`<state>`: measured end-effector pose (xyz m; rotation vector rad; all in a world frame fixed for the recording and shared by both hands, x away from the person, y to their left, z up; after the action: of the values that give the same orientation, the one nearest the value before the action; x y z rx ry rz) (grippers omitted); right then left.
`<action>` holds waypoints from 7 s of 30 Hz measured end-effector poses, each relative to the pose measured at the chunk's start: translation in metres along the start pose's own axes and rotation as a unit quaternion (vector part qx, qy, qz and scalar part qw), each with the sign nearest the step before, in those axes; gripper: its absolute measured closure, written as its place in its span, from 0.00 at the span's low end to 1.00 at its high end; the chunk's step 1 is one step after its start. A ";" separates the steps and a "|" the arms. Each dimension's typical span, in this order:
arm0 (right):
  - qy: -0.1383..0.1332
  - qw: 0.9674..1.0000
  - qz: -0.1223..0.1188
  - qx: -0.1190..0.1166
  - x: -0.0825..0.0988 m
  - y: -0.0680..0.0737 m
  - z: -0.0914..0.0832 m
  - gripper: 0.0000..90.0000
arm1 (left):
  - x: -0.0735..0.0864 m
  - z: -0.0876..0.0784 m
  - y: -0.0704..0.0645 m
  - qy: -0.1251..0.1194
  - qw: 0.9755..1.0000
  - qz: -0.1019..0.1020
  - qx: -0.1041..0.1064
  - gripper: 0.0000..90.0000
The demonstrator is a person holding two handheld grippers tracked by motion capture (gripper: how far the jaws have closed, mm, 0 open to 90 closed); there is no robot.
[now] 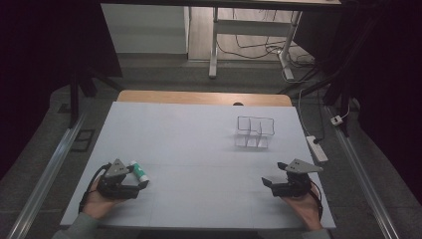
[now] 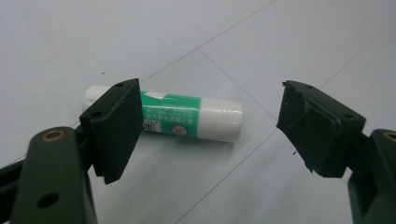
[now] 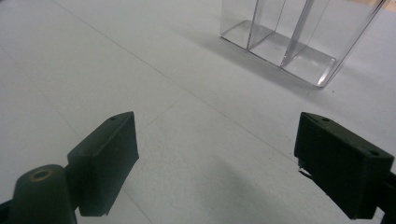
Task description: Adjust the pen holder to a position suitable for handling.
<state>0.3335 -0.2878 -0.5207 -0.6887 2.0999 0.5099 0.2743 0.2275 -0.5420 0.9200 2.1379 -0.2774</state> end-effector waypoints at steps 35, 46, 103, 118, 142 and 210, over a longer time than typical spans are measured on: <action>0.011 1.000 -0.006 0.016 -0.012 0.002 0.005 0.19 | -0.001 -0.002 0.000 -0.009 1.000 0.001 -0.005 0.25; 0.010 0.999 0.014 0.027 -0.025 -0.007 0.013 0.21 | -0.002 -0.002 0.000 -0.011 1.000 0.002 -0.003 0.25; 0.039 0.986 0.092 0.133 -0.070 -0.102 0.063 0.74 | -0.002 -0.003 0.001 -0.016 1.000 0.000 -0.003 0.25; 0.062 0.988 0.082 0.116 -0.071 -0.107 0.082 0.99 | -0.001 -0.001 0.003 -0.012 1.000 -0.002 -0.004 0.25; 0.077 0.990 0.060 0.105 -0.075 -0.101 0.095 0.99 | 0.000 0.000 0.003 -0.009 1.000 0.000 -0.005 0.26; 0.073 0.997 -0.011 0.035 -0.109 -0.011 0.162 0.99 | 0.000 0.001 0.002 -0.002 1.000 0.005 -0.004 0.26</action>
<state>0.4902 -0.1716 -0.5228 -0.7267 2.2321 0.3828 0.2763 0.2287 -0.5429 0.9246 2.1281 -0.2655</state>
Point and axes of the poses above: each handheld gripper's, and its own axes: z roughly forward along the jaws, x roughly out of its underside, y roughly to its left, the point moved 3 cm from there along z, roughly forward along the jaws, and after that the axes turned 10 degrees about z, right-handed, at the moved point
